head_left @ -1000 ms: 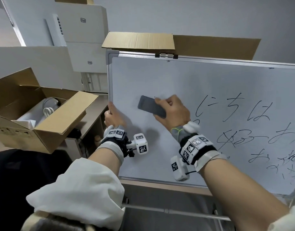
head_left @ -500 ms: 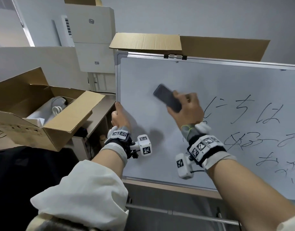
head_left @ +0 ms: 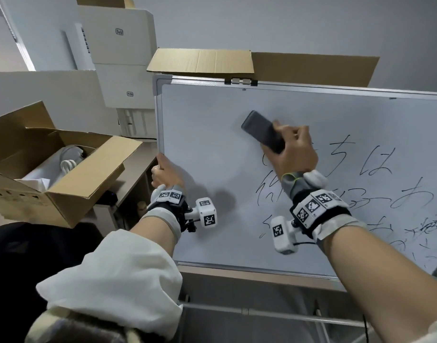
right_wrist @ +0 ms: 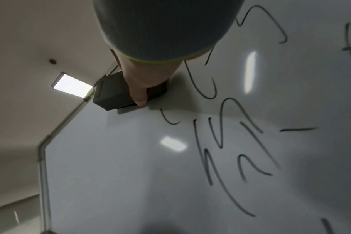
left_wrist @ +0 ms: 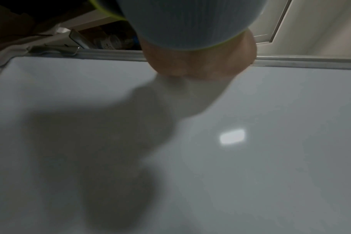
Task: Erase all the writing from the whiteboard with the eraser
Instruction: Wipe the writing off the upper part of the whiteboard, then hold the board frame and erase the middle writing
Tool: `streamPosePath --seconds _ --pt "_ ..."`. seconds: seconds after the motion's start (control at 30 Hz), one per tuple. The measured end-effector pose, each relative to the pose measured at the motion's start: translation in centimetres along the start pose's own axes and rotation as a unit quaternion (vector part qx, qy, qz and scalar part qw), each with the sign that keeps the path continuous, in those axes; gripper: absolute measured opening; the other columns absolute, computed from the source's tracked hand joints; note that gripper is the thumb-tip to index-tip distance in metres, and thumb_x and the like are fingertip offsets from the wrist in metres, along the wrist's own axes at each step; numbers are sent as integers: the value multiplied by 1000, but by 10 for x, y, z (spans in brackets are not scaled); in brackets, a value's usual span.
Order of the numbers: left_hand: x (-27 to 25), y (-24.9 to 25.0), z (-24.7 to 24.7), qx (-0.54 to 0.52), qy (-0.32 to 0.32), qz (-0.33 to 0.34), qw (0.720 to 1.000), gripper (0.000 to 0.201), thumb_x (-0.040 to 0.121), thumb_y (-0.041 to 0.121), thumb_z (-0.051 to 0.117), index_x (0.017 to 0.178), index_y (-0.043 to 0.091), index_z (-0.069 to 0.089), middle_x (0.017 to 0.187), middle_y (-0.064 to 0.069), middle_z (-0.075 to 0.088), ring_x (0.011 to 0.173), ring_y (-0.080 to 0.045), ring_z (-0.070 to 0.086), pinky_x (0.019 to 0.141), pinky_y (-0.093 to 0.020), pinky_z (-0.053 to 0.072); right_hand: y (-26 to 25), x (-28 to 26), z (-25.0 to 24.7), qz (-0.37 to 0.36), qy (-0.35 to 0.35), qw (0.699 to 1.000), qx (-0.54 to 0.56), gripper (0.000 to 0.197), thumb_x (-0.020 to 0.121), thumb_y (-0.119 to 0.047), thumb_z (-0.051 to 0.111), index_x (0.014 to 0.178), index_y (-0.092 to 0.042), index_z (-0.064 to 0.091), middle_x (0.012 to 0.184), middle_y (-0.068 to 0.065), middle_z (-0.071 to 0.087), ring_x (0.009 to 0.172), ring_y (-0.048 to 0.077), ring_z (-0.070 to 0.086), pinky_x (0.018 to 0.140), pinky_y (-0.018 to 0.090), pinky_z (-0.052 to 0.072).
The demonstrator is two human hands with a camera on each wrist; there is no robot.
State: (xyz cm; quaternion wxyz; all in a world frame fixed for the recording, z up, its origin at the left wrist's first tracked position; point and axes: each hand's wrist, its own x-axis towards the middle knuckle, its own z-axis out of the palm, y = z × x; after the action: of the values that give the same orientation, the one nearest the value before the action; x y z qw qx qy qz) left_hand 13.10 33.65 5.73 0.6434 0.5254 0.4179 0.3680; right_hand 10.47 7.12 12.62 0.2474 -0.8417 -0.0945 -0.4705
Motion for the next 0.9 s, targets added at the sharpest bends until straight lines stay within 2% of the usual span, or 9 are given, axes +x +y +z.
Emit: streamPosePath --seconds 0.1,0.23,0.33,0.4,0.47,0.53,0.63,0.77,0.9 --pt "1 -10 16 11 58 3 998 72 82 70 27 104 17 70 103 -7 71 99 -29 60 95 -43 45 17 -23 3 -7 -56 998 16 56 66 -43 82 119 -35 62 108 2 54 89 23 61 63 31 52" --pt "7 -36 22 23 70 3 997 61 75 56 29 111 22 66 118 -10 65 111 -30 55 103 -45 39 42 -66 12 -51 -214 975 0 59 65 -42 82 121 -37 61 108 -1 53 96 22 60 66 31 51" --pt "1 -29 26 22 128 42 991 61 75 48 40 108 5 70 113 -20 65 109 -39 58 104 -39 36 46 -61 8 -67 -188 980 9 60 65 -40 83 121 -35 63 106 0 55 95 22 59 64 33 53" --pt "-23 -5 21 36 200 127 971 66 87 48 37 105 -5 70 105 -26 68 99 -44 64 99 -46 44 47 -39 1 -56 -132 990 17 60 66 -40 83 122 -34 63 106 2 55 94 22 58 63 32 53" --pt "-59 23 14 104 116 185 970 64 95 46 36 137 1 55 135 -24 57 125 -39 56 106 -49 44 48 -15 -11 -54 -74 995 29 59 67 -43 81 122 -35 63 104 2 55 93 22 58 62 29 50" --pt "-86 45 21 140 49 259 954 68 92 37 48 154 13 35 159 -13 34 147 -31 33 120 -46 27 45 3 -22 -48 -33 997 47 58 68 -46 79 122 -37 62 104 1 55 93 20 57 60 25 46" --pt "-118 84 46 134 49 386 912 68 89 42 48 153 22 39 162 -5 31 150 -27 29 121 -45 22 42 14 -33 -44 -12 997 61 57 69 -48 77 122 -39 60 106 -1 54 94 18 57 60 23 43" --pt "-151 114 68 170 28 501 848 64 90 45 42 152 31 41 162 1 32 152 -25 28 121 -47 21 56 19 -40 -36 -9 997 62 54 69 -46 74 121 -39 61 106 -4 54 95 18 57 58 29 50" --pt "-156 117 83 293 -47 537 790 64 87 49 42 150 39 39 165 7 24 155 -25 13 123 -48 6 71 27 -49 -8 19 999 35 51 69 -43 72 119 -37 62 108 -2 53 97 20 54 57 25 41"
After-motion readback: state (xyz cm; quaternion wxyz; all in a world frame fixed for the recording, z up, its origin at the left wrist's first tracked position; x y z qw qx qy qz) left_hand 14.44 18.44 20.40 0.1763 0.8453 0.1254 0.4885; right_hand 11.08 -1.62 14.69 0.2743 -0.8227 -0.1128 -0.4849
